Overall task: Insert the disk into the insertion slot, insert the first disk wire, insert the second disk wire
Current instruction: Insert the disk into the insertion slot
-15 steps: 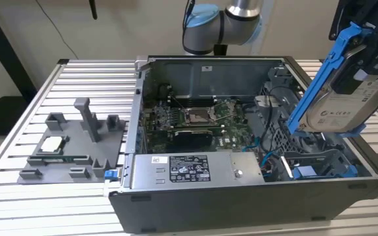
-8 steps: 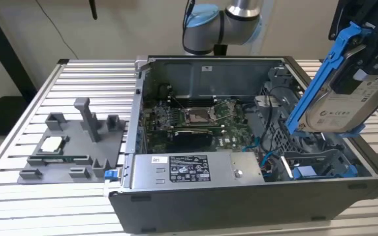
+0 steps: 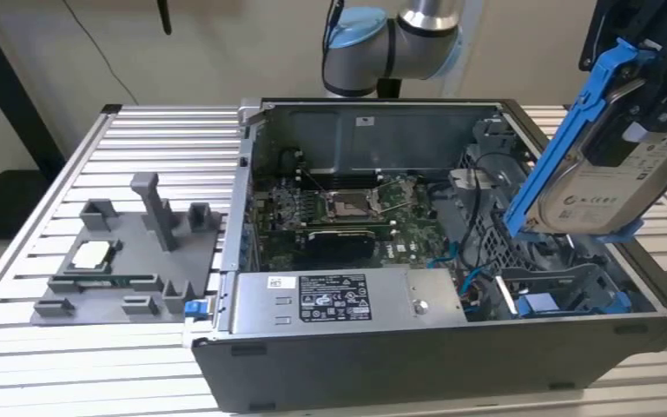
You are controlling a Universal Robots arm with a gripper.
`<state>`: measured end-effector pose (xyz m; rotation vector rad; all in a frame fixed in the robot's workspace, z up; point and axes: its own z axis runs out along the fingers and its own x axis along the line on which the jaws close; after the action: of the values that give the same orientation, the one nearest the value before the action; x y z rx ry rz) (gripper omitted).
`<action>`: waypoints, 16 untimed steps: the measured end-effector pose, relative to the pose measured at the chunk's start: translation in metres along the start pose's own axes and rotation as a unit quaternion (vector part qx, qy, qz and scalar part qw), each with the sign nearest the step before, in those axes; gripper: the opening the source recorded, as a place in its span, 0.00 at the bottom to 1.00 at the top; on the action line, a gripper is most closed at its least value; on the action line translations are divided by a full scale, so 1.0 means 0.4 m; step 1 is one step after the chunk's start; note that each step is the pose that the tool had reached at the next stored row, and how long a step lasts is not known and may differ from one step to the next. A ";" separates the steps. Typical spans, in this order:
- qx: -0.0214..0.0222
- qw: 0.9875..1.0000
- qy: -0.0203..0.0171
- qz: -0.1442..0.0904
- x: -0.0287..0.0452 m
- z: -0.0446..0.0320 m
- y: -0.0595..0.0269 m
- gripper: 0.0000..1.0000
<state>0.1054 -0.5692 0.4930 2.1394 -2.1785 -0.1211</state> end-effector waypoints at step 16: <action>0.017 1.000 -0.008 -0.001 0.000 0.021 -0.003 0.33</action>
<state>0.1054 -0.5692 0.4845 2.1655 -2.2026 -0.1033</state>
